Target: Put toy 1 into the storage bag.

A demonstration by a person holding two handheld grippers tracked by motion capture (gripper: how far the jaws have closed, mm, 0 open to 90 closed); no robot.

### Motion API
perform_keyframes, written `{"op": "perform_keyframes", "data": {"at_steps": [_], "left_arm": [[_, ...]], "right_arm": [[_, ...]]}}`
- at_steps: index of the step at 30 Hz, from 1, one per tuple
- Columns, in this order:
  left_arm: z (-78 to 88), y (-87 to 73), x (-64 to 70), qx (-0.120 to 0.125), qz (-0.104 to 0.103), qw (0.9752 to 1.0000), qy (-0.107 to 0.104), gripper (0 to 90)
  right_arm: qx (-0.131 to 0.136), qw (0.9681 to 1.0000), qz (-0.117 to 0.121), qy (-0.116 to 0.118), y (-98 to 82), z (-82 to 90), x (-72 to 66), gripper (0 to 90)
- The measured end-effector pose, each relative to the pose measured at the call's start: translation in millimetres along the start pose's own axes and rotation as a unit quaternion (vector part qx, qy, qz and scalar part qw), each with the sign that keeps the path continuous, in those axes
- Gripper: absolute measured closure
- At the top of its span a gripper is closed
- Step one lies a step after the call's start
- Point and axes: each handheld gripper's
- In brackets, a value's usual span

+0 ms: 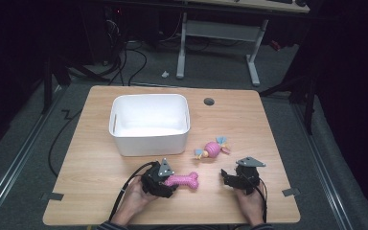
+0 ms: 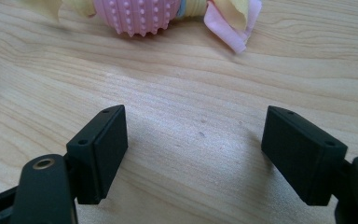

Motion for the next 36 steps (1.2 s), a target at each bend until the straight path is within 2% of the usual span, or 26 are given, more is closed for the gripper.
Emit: {"op": "perform_keyframes", "data": {"at_steps": [15,36], "left_arm": [[6.5,0.2,-0.9,0.013,0.005,0.9999,0.001,35.4],[15.5,-2.1,-3.6,0.018,0.008,0.9998,0.004,36.8]], "right_arm": [[0.000,1.0000,0.000,0.002,0.0,0.0,-0.7,22.6],[-0.001,1.0000,0.002,0.004,0.0,0.1,-0.9,22.5]]}}
Point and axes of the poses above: each handheld gripper's, and its own axes: z roughly backward along the jaws, y roughly out of its top, x roughly to its right, and after that the axes turned 3 degrees about y, right-handed
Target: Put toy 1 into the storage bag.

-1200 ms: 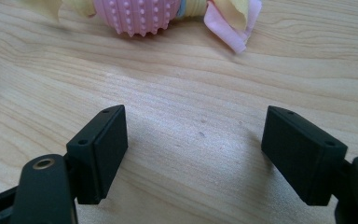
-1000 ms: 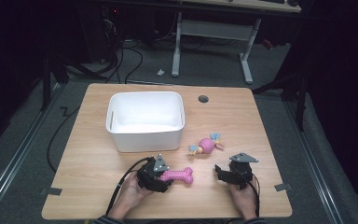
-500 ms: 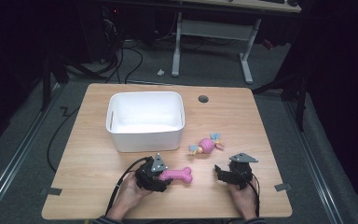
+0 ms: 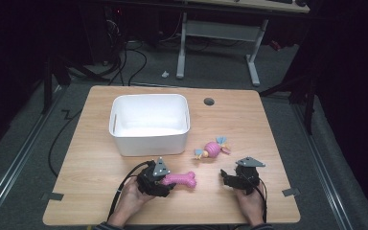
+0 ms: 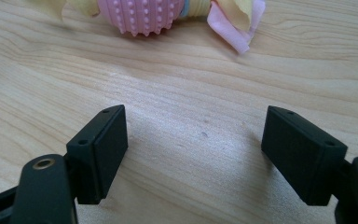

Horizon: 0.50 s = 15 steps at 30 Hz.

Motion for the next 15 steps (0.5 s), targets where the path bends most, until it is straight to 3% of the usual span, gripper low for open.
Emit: {"op": "perform_keyframes", "data": {"at_steps": [15], "left_arm": [[10.5,-1.3,-4.1,0.010,0.007,0.9999,0.005,37.2]], "right_arm": [[0.000,1.0000,0.001,0.000,0.0,-0.1,0.1,22.6]]}}
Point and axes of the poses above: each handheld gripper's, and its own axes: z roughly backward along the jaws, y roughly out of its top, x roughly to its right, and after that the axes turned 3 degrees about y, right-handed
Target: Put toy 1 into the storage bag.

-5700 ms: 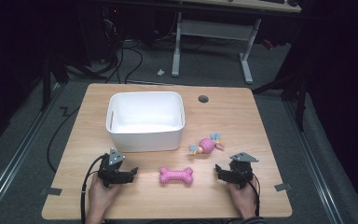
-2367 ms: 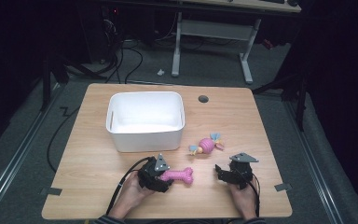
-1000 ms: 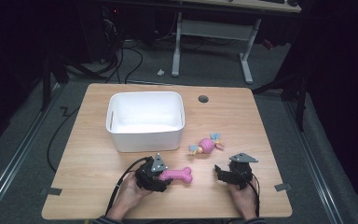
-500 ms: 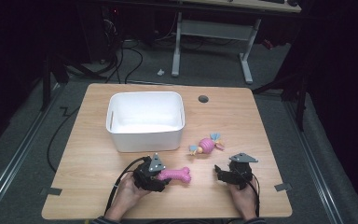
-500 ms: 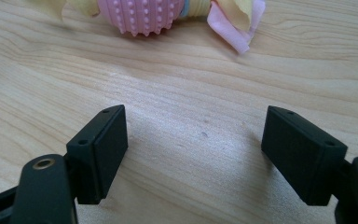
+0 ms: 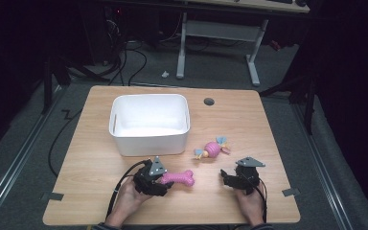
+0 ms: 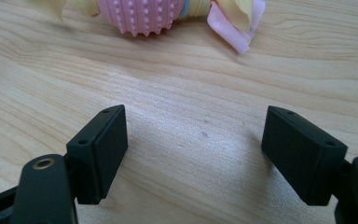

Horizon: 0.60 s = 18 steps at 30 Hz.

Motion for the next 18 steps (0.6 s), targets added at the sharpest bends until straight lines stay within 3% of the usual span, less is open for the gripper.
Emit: {"op": "perform_keyframes", "data": {"at_steps": [18], "left_arm": [[26.0,-1.6,-4.3,0.013,-0.003,0.9998,0.017,37.3]], "right_arm": [[0.000,1.0000,0.004,0.004,0.1,-0.1,-0.8,22.6]]}}
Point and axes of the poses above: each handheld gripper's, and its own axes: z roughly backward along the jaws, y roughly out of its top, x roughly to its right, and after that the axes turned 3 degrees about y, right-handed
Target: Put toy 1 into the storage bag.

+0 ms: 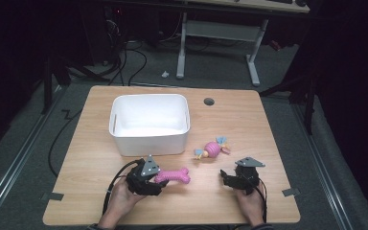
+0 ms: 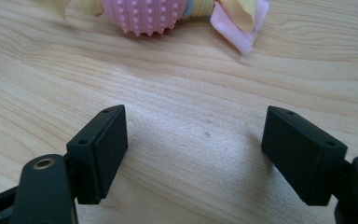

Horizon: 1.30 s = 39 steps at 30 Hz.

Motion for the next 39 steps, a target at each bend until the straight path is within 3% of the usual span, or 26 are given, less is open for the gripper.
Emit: {"op": "perform_keyframes", "data": {"at_steps": [15,21,24,28,39], "left_arm": [[26.7,2.7,-4.1,0.006,0.000,0.9999,0.009,37.3],[34.6,2.4,-4.0,0.010,0.013,0.9998,0.013,37.3],[39.3,3.2,-5.1,0.014,0.020,0.9996,0.015,37.3],[48.2,5.5,-6.8,0.022,0.027,0.9992,0.018,37.4],[69.3,12.0,-15.5,0.033,0.037,0.9983,0.029,37.4]], "right_arm": [[0.000,0.9999,0.010,0.008,0.4,-0.5,-1.6,22.9],[-0.002,0.9984,0.040,0.040,-0.4,0.2,-6.6,22.9],[-0.003,0.9958,0.064,0.065,-1.5,1.2,-9.0,22.9],[-0.004,0.9944,0.072,0.077,-1.1,0.8,-8.8,22.3],[-0.004,0.9952,0.069,0.069,-1.1,0.7,-10.4,22.5]]}}
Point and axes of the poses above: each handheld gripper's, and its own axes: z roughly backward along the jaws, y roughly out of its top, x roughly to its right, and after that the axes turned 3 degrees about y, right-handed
